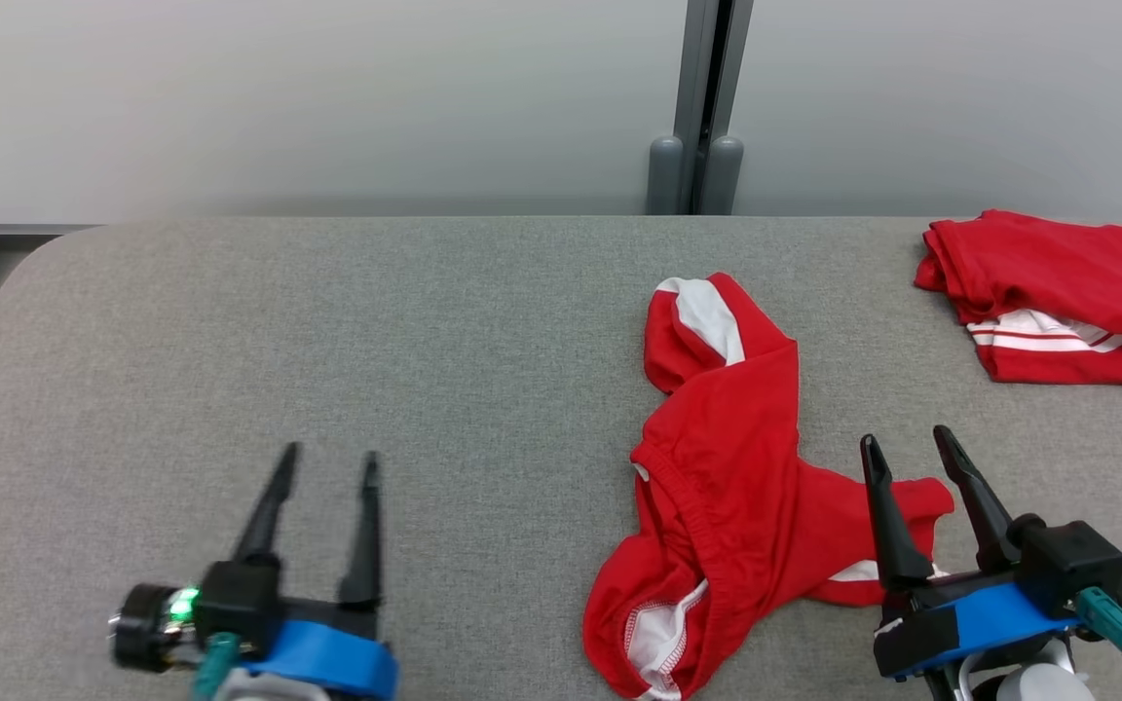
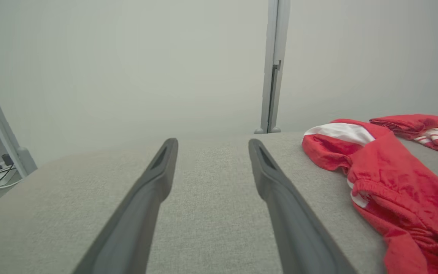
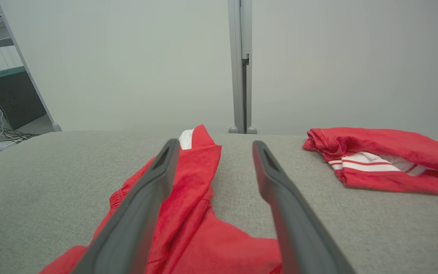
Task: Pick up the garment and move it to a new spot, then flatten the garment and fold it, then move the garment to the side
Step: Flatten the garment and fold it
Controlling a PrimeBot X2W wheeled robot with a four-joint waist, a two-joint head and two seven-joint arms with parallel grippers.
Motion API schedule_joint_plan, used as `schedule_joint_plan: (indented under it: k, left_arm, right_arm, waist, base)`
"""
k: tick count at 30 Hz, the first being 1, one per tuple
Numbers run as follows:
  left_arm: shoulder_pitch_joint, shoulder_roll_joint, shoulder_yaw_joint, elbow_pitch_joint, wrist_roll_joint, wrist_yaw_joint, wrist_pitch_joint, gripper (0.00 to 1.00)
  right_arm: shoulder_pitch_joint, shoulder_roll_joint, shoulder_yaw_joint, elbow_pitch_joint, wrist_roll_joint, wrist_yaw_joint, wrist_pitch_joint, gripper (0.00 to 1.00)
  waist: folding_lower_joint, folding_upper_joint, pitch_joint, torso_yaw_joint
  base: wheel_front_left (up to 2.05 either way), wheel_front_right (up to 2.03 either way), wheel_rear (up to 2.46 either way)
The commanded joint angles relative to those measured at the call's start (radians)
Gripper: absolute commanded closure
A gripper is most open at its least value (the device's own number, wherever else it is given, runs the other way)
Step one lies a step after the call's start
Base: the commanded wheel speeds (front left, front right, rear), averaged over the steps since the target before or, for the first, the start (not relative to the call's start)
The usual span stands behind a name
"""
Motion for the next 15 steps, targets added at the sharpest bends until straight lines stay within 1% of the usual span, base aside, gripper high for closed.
schedule_joint_plan:
  k: [1,4,9,12,15]
  left_arm:
    - [-0.017,-0.007,-0.021,0.004,0.009,-0.007,-0.004,0.00]
    - [-0.046,-0.011,-0.119,0.022,0.032,-0.029,0.005,0.00]
    - [-0.107,-0.016,-0.278,0.063,0.037,-0.044,0.019,0.00]
    - [-0.148,-0.015,-0.375,0.096,0.020,-0.047,0.030,0.00]
    - [-0.193,0.000,-0.471,0.134,-0.019,-0.044,0.035,0.00]
  right_arm:
    - [-0.010,-0.001,-0.003,0.003,-0.007,0.000,-0.004,0.00]
    - [-0.017,0.000,-0.005,0.000,-0.010,0.000,-0.005,0.00]
    - [-0.029,0.001,0.001,0.008,-0.006,0.000,-0.005,0.00]
    - [-0.034,0.002,0.003,0.012,-0.002,0.000,-0.005,0.00]
    - [-0.048,0.001,0.005,0.013,-0.002,0.000,-0.005,0.00]
  waist:
    - [0.0000,0.0000,0.001,-0.002]
    - [0.0000,0.0000,0.004,-0.008]
    - [0.0000,0.0000,0.016,-0.026]
    - [0.0000,0.0000,0.025,-0.043]
    - [0.0000,0.0000,0.037,-0.067]
  base:
    - [0.00,0.00,0.00]
    - [0.00,0.00,0.00]
    - [0.00,0.00,0.00]
    - [0.00,0.00,0.00]
    - [0.00,0.00,0.00]
